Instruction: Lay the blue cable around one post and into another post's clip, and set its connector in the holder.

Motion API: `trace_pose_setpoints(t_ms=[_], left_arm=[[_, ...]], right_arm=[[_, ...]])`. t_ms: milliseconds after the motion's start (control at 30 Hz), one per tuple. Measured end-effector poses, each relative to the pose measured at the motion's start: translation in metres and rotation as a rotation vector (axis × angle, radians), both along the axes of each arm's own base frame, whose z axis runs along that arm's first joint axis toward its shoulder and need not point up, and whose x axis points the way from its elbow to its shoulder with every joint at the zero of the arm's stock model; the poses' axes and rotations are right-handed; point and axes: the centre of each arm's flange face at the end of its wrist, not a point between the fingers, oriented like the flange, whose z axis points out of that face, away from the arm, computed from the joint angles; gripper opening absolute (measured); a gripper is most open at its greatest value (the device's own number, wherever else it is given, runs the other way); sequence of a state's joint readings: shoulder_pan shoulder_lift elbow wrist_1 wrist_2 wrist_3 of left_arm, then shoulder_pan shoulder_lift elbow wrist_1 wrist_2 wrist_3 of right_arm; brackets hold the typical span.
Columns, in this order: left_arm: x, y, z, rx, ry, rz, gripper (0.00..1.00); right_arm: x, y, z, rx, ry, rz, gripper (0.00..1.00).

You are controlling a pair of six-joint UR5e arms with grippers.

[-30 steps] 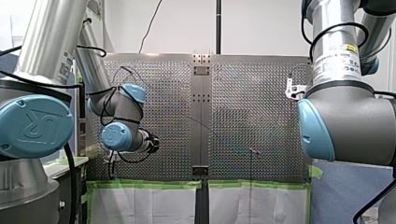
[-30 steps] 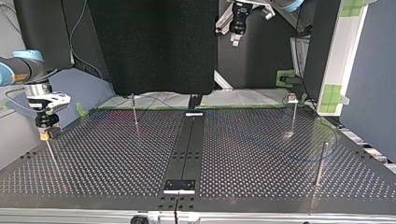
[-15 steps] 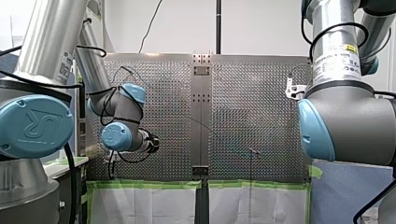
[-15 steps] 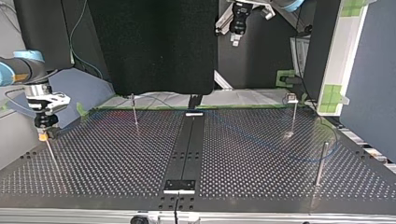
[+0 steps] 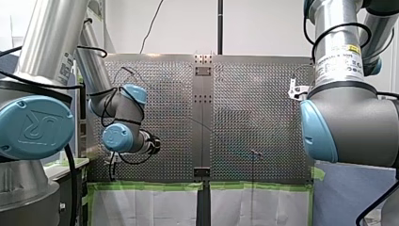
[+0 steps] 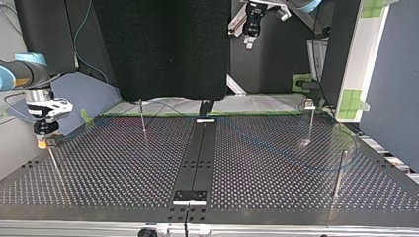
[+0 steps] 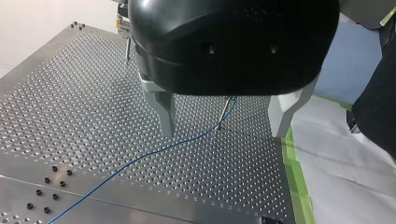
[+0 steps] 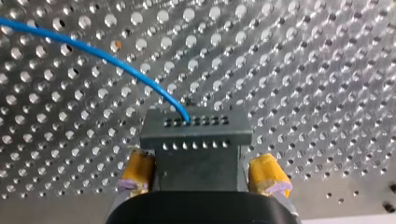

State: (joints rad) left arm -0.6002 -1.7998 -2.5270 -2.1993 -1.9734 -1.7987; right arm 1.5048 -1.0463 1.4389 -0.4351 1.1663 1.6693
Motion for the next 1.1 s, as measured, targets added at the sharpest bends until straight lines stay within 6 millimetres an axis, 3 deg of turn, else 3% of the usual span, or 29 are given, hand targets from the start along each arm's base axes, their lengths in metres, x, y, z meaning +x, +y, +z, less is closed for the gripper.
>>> trace_pose_setpoints(t_ms=[500,800,1100], left_arm=[[0.0,0.0,0.0,0.0,0.001,0.0,1.0],[0.0,0.0,0.0,-0.002,-0.001,0.0,1.0],[0.0,-0.001,0.0,-0.006,-0.002,-0.006,1.0]], right_arm=[[-0.018,0.001,-0.005,0.052,0.004,-0.132,1.0],[-0.032,0.02,-0.028,0.135,0.031,-0.233,1.0],[-0.028,0.042,-0.013,0.089,-0.035,-0.286,1.0]])
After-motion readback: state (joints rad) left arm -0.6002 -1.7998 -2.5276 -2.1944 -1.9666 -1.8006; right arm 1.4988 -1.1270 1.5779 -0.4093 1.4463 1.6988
